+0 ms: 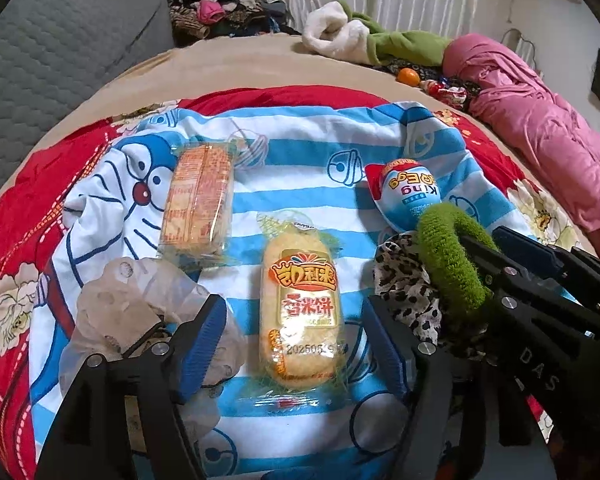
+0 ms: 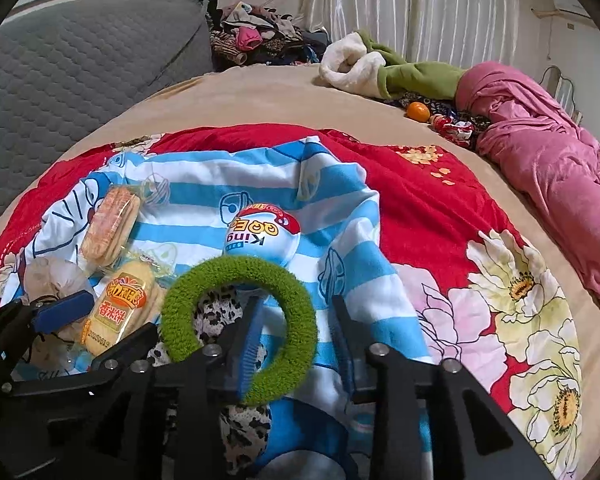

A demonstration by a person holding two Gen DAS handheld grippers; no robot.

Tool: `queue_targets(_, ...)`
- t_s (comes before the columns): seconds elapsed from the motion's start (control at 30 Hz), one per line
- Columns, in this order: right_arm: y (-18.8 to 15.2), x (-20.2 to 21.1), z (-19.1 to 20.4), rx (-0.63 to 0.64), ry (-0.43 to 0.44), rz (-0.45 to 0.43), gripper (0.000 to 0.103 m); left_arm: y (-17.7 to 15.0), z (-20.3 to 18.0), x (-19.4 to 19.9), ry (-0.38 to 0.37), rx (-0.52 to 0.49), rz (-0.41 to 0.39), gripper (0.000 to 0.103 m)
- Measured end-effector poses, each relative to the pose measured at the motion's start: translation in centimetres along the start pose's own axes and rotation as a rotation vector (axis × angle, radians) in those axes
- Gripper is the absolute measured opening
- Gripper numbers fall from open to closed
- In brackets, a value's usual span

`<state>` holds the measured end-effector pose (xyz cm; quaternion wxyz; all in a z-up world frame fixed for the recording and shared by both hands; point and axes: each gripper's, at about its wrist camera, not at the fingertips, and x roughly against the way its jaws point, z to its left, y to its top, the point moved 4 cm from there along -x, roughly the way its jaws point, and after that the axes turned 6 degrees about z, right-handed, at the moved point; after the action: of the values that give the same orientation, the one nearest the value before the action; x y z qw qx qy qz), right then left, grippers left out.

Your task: Organize objects

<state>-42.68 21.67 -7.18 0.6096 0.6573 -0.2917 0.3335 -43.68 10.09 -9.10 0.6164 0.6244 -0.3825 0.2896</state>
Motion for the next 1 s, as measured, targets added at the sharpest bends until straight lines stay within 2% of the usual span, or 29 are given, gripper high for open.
queue_targets(0.13,0.1,0.4,-0.1,-0.007,0.010,-0.003,0.052,-0.3,0.2,0.1,0.018,-0.011,0.010,0.077)
queue_targets(0.27,0.2,1.0,0.3,0.003,0.007,-0.012,0.060,-0.5,0.2,0.9,0.022,-0.021,-0.009,0.082)
queue_targets(0.33,0.2,1.4,0.3,0.006,0.006,-0.018,0.069,-0.4,0.3,1.2,0.014,-0.017,-0.008,0.084)
queue_targets(0.43,0.4,1.9,0.3,0.007,0.005,-0.027,0.072,-0.5,0.5,1.7,0.014,-0.015,-0.013,0.088)
queue_targets(0.53,0.4,2.3,0.3,0.006,0.007,-0.029,0.077,-0.5,0.9,2.2,0.007,-0.001,-0.013,0.103)
queue_targets(1.0,0.0,3.9,0.0,-0.039,0.058,-0.023,0.082,-0.9,1.4,4.2,0.006,0.008,-0.019,0.103)
